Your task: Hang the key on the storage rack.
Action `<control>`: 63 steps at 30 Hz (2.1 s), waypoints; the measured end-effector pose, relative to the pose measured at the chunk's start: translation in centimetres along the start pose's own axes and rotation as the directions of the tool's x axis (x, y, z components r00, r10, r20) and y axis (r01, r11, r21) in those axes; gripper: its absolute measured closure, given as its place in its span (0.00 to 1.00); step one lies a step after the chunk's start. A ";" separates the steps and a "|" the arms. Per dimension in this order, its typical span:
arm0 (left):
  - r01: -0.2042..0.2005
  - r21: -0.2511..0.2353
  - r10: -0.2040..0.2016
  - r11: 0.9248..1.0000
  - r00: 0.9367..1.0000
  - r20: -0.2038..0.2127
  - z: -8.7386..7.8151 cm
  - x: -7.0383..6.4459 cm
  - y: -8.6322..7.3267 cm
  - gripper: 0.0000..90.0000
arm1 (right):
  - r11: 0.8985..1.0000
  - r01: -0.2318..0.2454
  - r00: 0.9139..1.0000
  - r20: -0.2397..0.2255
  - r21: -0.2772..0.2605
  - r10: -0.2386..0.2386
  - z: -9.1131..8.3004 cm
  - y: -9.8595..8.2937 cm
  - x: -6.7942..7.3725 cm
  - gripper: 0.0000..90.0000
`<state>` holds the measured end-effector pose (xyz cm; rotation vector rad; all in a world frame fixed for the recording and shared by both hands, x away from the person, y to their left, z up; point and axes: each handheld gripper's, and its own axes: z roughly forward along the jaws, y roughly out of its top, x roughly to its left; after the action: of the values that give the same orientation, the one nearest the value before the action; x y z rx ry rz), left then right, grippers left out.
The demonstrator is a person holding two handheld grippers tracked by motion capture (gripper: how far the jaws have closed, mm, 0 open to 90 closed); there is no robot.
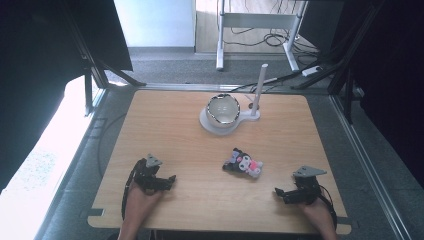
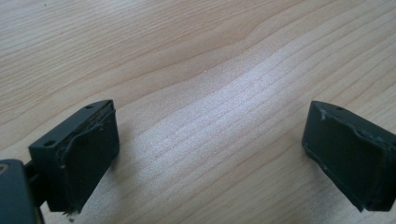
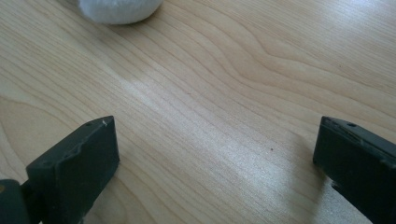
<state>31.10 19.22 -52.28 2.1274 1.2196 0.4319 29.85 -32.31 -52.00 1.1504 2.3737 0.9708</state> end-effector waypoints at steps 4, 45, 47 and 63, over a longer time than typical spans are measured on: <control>0.000 0.000 0.000 1.000 1.000 0.000 0.0 0.0 0.0 0.04 | 1.000 0.002 1.000 -0.003 0.003 -0.002 0.0 0.0 0.0 0.00; 0.000 0.000 0.000 1.000 1.000 0.000 0.0 0.0 0.0 0.04 | 0.987 0.112 0.992 -0.070 0.114 -0.105 0.1 3.7 0.3 0.00; 0.000 0.000 0.000 1.000 1.000 0.000 0.0 0.0 0.0 0.04 | 0.986 0.114 0.992 -0.075 0.120 -0.106 0.2 3.9 0.4 0.00; 0.000 0.000 0.000 1.000 1.000 0.000 0.0 0.0 0.0 0.04 | 0.963 0.195 0.976 -0.129 0.184 -0.173 2.3 7.3 1.3 0.02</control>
<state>31.11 19.22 -52.28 2.1274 1.2195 0.4314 34.43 -27.03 -48.52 0.9383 2.6599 0.7719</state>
